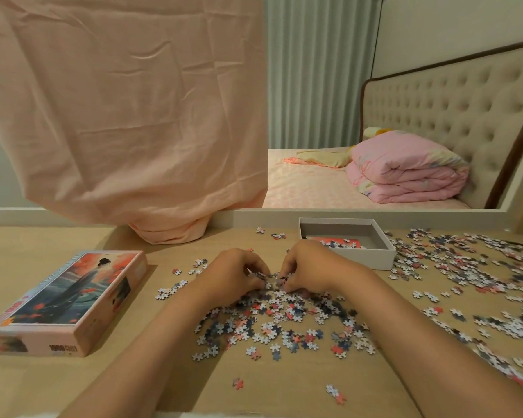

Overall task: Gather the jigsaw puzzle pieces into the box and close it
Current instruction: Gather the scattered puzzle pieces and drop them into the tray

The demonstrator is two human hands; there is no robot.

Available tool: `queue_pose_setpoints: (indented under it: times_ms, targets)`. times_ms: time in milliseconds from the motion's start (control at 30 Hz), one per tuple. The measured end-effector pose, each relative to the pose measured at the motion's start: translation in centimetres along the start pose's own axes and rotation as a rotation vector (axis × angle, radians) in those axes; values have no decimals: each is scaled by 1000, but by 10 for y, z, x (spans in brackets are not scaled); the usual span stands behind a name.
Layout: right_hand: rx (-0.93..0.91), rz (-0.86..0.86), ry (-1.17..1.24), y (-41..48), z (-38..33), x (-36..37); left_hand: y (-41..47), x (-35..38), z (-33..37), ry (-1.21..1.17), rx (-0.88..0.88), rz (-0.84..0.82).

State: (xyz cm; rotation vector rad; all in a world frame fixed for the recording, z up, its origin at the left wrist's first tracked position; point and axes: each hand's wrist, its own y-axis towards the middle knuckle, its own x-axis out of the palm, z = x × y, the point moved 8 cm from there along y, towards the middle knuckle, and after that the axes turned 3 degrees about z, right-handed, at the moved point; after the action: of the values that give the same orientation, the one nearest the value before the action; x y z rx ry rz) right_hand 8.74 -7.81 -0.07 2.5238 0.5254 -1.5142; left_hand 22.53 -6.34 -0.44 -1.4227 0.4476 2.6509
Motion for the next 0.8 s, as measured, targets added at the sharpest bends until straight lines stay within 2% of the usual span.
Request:
queue_pose_setpoints:
  times_ms: [133, 300, 433, 467, 567, 633, 800]
  targets:
    - [-13, 72, 118, -2, 13, -36, 17, -2, 14, -99, -13, 29]
    - [41, 373, 182, -5, 51, -95, 60, -9, 53, -191, 50, 175]
    - [84, 564, 91, -5, 79, -113, 92, 5, 85, -154, 85, 247]
    - [93, 551, 83, -3, 85, -109, 98, 12, 90, -142, 93, 229]
    - [103, 375, 37, 8, 98, -88, 106, 42, 100, -53, 151, 58]
    - [92, 358, 37, 10, 100, -85, 106, 52, 100, -7, 173, -15]
    - [48, 387, 8, 6, 91, -87, 96, 31, 89, -15, 178, 104]
